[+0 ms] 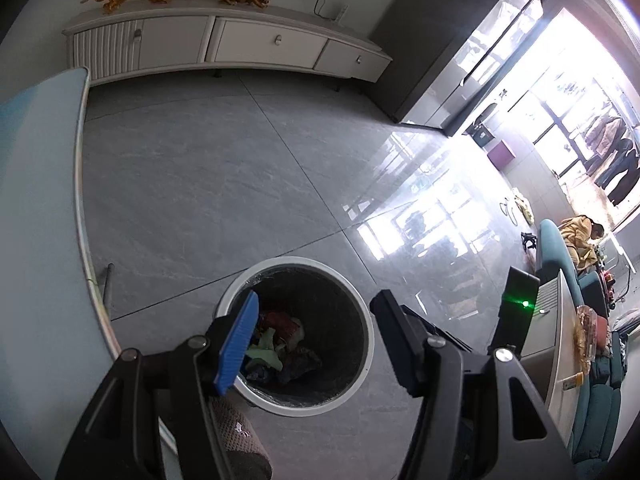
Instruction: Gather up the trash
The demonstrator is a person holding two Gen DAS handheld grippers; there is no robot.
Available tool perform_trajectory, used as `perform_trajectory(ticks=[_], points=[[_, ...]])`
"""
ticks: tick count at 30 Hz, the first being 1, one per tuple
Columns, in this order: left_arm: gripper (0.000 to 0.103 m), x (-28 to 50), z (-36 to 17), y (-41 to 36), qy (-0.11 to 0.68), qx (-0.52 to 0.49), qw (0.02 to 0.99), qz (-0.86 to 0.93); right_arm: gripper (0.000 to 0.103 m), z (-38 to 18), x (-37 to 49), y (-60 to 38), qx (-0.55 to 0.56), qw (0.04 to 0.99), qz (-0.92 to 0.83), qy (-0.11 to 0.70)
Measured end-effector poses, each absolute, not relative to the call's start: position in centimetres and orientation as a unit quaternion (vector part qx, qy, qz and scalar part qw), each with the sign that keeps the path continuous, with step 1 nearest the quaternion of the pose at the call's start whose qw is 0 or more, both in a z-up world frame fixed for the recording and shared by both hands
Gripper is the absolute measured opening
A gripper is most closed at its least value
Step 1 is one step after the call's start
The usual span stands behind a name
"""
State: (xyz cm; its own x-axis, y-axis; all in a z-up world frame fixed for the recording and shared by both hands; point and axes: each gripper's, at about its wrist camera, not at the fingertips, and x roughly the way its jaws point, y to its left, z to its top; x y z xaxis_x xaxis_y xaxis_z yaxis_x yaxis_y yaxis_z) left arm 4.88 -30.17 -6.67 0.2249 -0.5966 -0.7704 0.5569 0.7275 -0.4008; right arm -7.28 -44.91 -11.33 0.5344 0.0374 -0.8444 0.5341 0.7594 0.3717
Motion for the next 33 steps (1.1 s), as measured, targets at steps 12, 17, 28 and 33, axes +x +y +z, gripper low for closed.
perform_trajectory(ticks=[12,17,28,33], points=[[0.066,2.3,3.2,-18.3,0.392,-0.038,0.878,-0.273,0.057,-0.1,-7.2,-37.3,0.257,0.883,-0.070,0.386],[0.067,1.1,6.0,-11.0,0.347,-0.047,0.915,-0.202,0.064,3.7,-7.4,-31.9,0.218,0.905,-0.026,0.365],[0.072,-3.6,8.2,2.3,0.305,-0.080,0.944,-0.091,0.076,7.0,-8.9,-22.5,0.161,0.925,0.022,0.344],[0.072,-7.0,9.3,3.7,0.275,-0.072,0.956,-0.070,0.080,8.2,-10.2,-20.1,0.142,0.933,0.034,0.329]])
